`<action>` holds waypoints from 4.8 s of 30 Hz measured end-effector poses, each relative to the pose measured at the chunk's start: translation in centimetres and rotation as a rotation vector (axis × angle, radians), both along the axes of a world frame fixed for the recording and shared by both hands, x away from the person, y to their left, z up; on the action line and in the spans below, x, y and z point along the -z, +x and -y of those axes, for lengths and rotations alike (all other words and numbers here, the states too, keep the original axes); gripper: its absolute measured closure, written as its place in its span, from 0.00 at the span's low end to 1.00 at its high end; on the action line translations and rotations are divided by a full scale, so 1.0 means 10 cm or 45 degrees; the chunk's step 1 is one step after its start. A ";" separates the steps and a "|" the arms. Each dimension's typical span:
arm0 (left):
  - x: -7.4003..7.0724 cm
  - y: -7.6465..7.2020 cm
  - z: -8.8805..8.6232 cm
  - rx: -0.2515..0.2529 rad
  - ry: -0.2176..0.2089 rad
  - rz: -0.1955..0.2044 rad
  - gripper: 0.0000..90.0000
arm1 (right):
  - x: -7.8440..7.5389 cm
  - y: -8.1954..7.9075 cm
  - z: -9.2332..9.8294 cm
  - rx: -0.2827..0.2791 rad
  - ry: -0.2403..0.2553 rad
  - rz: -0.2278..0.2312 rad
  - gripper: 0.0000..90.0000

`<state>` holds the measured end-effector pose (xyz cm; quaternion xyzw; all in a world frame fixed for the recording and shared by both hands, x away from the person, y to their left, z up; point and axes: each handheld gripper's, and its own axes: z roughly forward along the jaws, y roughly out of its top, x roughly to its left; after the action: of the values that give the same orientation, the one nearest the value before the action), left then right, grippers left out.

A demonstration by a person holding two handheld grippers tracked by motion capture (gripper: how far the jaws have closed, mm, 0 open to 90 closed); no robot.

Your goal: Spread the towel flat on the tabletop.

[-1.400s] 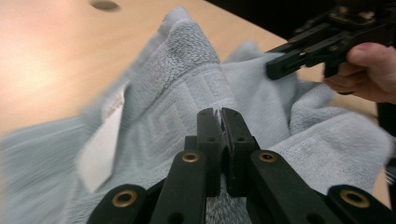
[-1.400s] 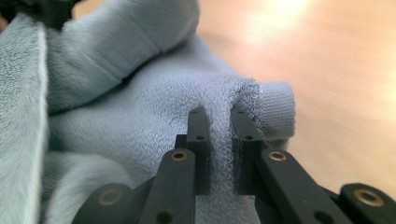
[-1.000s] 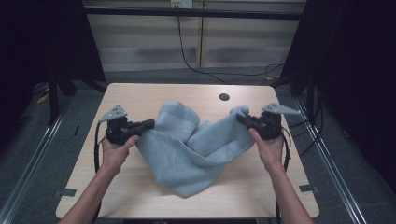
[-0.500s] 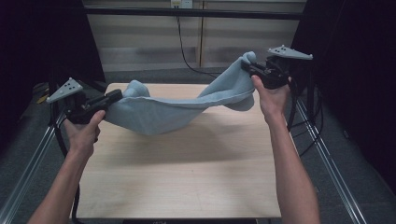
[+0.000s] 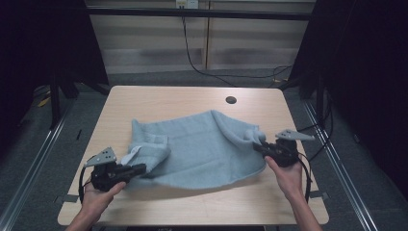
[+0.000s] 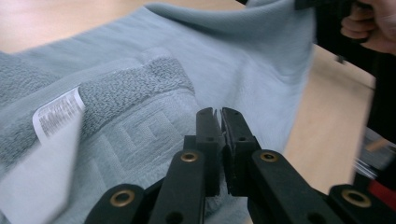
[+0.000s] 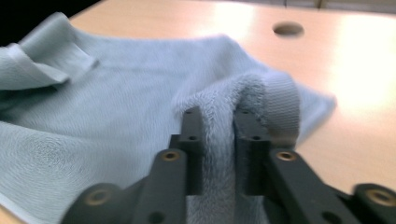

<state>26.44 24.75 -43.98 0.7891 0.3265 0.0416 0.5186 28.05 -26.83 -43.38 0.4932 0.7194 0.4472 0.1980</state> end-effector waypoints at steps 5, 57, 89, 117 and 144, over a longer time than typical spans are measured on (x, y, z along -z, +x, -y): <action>-0.07 0.00 -0.06 -0.002 -0.044 0.024 0.93 | -0.06 -0.29 0.25 0.111 0.022 0.052 0.65; 0.30 0.35 0.17 0.054 0.164 -0.086 0.81 | 0.66 0.23 0.74 0.260 -0.220 -0.175 0.92; 0.57 0.56 0.43 0.148 0.282 -0.145 0.91 | 0.69 -0.12 -0.18 -0.231 -0.202 -0.180 0.73; 0.24 0.49 0.55 0.191 0.083 -0.153 0.94 | 0.68 1.16 -0.32 -0.045 -0.237 -0.213 0.64; 0.64 0.91 0.64 -0.027 0.203 -0.198 0.94 | 0.41 -0.68 -1.70 -0.917 0.004 -0.205 0.59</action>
<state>35.52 18.40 -50.37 0.8252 0.3699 0.0114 0.4268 21.23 -9.79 -47.44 0.2423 0.8595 0.4491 -0.0299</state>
